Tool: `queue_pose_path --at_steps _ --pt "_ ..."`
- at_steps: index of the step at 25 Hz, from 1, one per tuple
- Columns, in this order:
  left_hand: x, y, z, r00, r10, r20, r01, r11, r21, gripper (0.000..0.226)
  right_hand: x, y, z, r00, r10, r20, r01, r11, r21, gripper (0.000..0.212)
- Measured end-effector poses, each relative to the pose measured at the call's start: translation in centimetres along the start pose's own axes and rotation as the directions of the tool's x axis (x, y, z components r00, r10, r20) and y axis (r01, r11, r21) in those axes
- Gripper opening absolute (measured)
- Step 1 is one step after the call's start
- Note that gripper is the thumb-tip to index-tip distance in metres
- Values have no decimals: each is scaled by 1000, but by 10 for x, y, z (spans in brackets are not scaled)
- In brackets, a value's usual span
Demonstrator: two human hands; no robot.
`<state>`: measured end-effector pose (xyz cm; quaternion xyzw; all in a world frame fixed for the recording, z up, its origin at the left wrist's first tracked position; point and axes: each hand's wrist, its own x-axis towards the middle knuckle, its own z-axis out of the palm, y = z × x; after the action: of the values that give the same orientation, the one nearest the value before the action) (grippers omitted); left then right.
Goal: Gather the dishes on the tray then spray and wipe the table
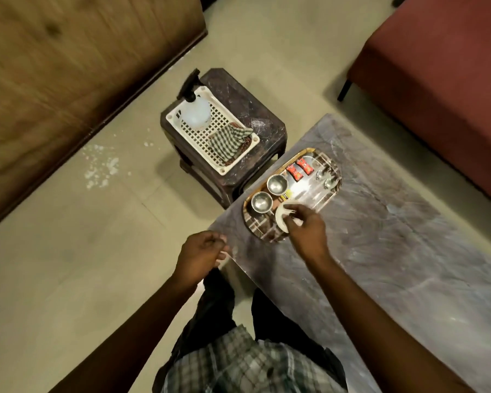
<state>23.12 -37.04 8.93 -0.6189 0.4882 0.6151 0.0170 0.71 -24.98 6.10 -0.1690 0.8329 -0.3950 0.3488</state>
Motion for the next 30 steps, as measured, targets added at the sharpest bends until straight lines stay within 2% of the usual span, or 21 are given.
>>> queue_pose_path --at_steps 3,7,9,12,15,18,21,25,30 --pt "-17 7 -44 994 111 25 -112 991 70 9 -57 -23 23 997 -22 80 22 1000 10 26" --pt "-17 19 -130 986 169 -9 -169 985 21 8 -82 -72 65 995 -55 79 62 993 -95 29" --pt "-11 25 -176 975 221 -2 -220 973 67 8 -81 -97 87 997 -64 49 71 985 -158 31" --pt "3 37 -229 956 294 -4 -287 936 205 28 -73 -128 114 996 -94 -2 91 967 -236 34" --pt "31 66 -260 935 356 6 -345 902 258 47 -64 -150 139 997 -83 9 81 951 -297 33" --pt "62 104 -266 909 415 36 -408 869 278 40 -44 -161 155 996 -84 23 87 941 -326 34" --pt "94 138 -252 881 463 97 -468 822 325 41 -11 -160 165 997 -62 36 71 931 -359 42" --pt "135 186 -224 845 486 222 -535 762 365 58 44 -162 164 1000 19 -16 -23 952 -306 55" --pt "184 233 -197 803 512 305 -596 693 405 75 104 -156 168 983 174 52 -153 947 -282 70"
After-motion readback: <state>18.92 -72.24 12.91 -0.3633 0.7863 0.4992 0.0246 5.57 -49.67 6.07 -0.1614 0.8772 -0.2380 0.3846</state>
